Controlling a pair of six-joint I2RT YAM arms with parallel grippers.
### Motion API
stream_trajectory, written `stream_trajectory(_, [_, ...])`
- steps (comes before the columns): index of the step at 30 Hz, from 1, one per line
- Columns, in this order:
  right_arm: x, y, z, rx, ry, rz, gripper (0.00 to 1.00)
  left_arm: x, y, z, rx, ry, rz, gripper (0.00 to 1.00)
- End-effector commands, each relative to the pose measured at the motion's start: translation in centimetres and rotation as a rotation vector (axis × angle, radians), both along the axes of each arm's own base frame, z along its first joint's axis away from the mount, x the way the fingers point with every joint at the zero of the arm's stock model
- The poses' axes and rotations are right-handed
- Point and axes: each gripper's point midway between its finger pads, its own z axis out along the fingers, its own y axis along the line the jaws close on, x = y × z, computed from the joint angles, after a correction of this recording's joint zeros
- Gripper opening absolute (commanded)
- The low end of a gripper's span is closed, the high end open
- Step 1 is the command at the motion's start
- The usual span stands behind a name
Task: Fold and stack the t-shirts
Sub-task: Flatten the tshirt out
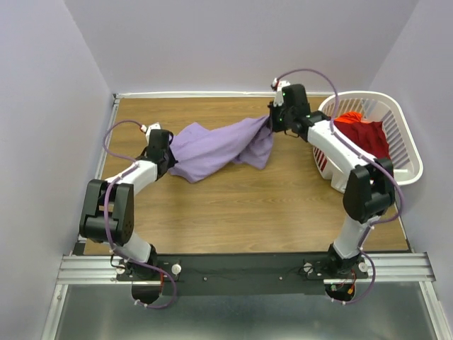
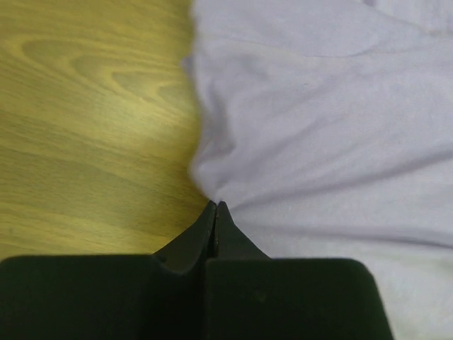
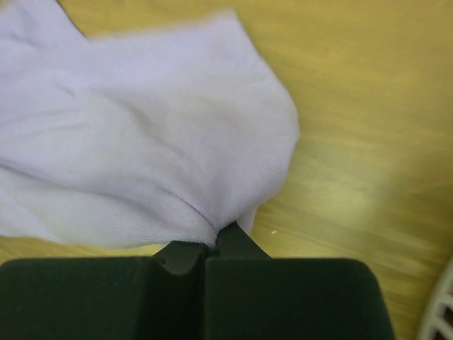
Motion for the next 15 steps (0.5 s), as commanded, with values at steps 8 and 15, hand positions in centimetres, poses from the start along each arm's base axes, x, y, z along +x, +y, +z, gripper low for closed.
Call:
stream_trajectory(8, [-7.3, -5.2, 12.9, -0.053, -0.180, -0.041, 0.06, -2.4, 4.6, 16.8, 0.110, -0.316, 0.083, 0.00])
stream_trajectory(15, [-20.7, -2.3, 3.5, 0.152, 0.298, 0.176, 0.32, -7.8, 2.5, 13.8, -0.014, -0.267, 0.001, 0.00])
